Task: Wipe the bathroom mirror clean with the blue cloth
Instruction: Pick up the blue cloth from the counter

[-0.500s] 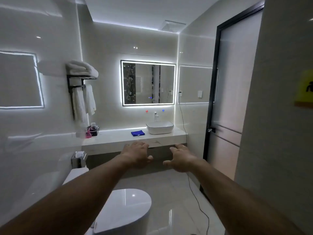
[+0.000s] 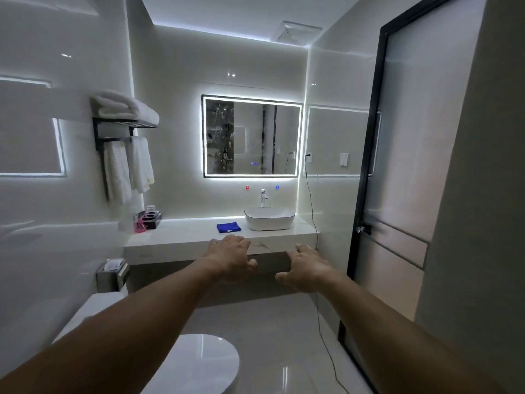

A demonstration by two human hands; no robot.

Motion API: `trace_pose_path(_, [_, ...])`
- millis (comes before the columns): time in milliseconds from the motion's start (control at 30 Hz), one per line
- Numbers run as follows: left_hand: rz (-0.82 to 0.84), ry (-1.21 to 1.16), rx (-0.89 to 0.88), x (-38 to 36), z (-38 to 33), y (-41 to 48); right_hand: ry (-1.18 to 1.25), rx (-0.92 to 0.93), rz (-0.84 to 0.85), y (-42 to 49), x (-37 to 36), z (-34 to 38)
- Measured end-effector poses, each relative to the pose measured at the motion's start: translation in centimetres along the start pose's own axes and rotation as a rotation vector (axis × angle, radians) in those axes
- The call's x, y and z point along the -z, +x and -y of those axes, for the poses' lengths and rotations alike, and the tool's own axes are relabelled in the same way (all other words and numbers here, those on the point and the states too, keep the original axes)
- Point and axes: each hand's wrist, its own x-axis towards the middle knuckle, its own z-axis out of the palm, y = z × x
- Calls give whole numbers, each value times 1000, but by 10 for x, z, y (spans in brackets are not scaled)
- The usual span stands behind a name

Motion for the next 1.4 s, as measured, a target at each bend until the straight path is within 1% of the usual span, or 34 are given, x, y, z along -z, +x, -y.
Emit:
trace_pose_path(167, [21, -17, 28, -6, -15, 48, -3, -3, 19, 47, 1, -30])
trace_pose_path(400, [5, -34, 9, -27, -7, 124, -20, -22, 16, 114, -7, -48])
trace_pose_path(633, [3, -95, -5, -47, 33, 216, -78, -29, 37, 208, -14, -46])
trace_pose_path(967, [2, -100, -34, -74, 99, 352, -45, -88, 24, 348, -36, -40])
trace_pose_path(1100, [26, -117, -57, -86, 104, 405, -63, -89, 58, 399, -45, -54])
trace_pose_path(1200, [23, -121, -33, -95, 108, 445, -61, -91, 61, 442, -46, -68])
trace_pose_path(1400, [-19, -98, 27, -117, 113, 542, -63, -4, 49, 542, -48, -108])
